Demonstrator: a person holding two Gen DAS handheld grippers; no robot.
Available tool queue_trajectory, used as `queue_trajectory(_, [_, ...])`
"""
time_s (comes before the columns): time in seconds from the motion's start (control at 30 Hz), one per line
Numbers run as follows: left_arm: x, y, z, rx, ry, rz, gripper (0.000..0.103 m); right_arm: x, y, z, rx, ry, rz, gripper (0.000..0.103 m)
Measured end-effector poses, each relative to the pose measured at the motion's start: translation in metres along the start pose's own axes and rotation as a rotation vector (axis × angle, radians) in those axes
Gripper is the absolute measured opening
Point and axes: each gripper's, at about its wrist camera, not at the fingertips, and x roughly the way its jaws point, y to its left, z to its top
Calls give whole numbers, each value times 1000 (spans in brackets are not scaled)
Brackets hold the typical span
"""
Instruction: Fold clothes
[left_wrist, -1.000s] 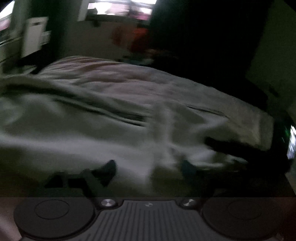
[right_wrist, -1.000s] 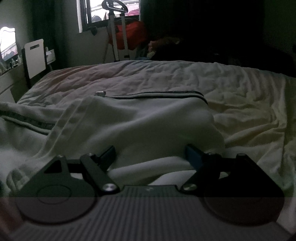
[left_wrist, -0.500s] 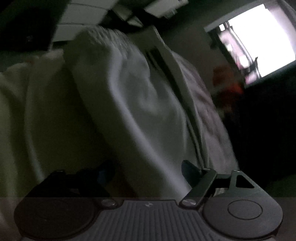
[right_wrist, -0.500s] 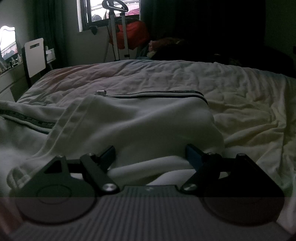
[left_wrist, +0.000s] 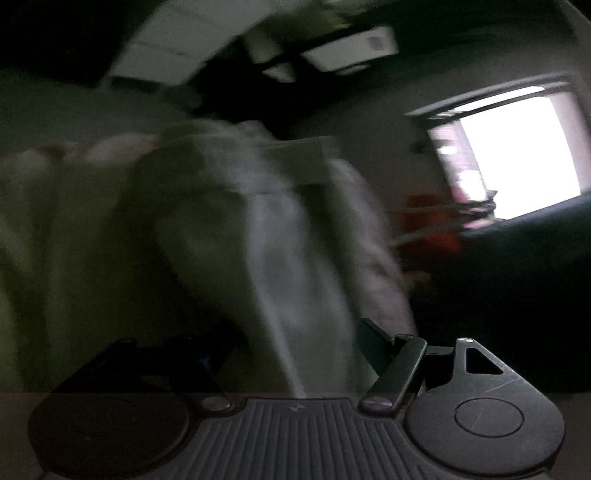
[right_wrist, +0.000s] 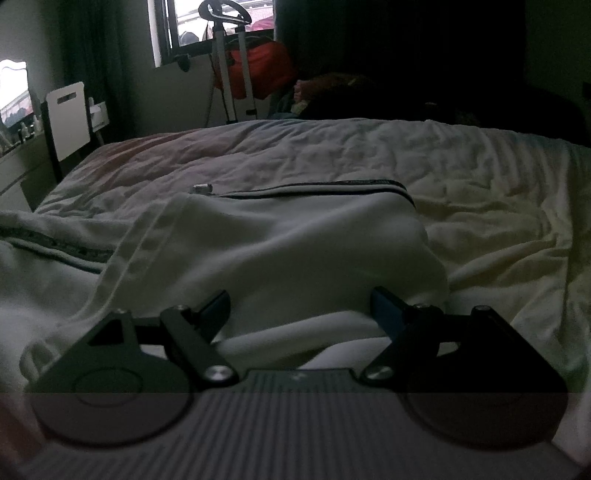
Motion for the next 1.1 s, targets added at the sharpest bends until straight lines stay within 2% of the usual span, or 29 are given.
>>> queue_trajectory(0.1, [11, 11, 6, -53, -11, 43, 69, 0, 2, -1, -17, -2, -10, 85])
queue_trajectory(0.2, [13, 10, 14, -55, -87, 60, 57, -6, 4, -1, -25, -9, -22, 84])
queue_trajectory(0.3, [12, -2, 21, 34, -155, 77, 43, -26, 9, -2, -32, -22, 7, 84])
queue_trajectory(0.37, [14, -8, 21, 101, -170, 87, 27, -33, 15, -5, -54, -8, 40, 84])
queue_trajectory(0.43, [11, -16, 17, 168, -203, 95, 18, -40, 21, -8, -77, 7, 72, 84])
queue_trajectory(0.5, [7, -32, 10, 251, -251, 93, 15, -35, 24, -14, -65, 43, 84, 84])
queue_trajectory(0.6, [7, -80, -13, 445, -339, 98, 13, -28, 27, -22, -42, 99, 99, 83])
queue_trajectory(0.67, [-1, -106, -31, 573, -389, 102, 12, -42, 19, -15, 18, 92, 116, 84])
queue_trajectory(0.7, [-5, -119, -40, 605, -411, 93, 11, -54, 10, -11, 81, 69, 134, 84])
queue_trajectory(0.8, [-22, -153, -67, 638, -466, 41, 9, -87, -21, -6, 261, -4, 156, 84])
queue_trajectory(0.93, [-41, -211, -114, 701, -520, -23, 9, -113, -59, -1, 406, -82, 90, 84])
queue_trajectory(1.1, [-45, -297, -188, 804, -535, -130, 9, -132, -104, 6, 567, -171, 60, 85])
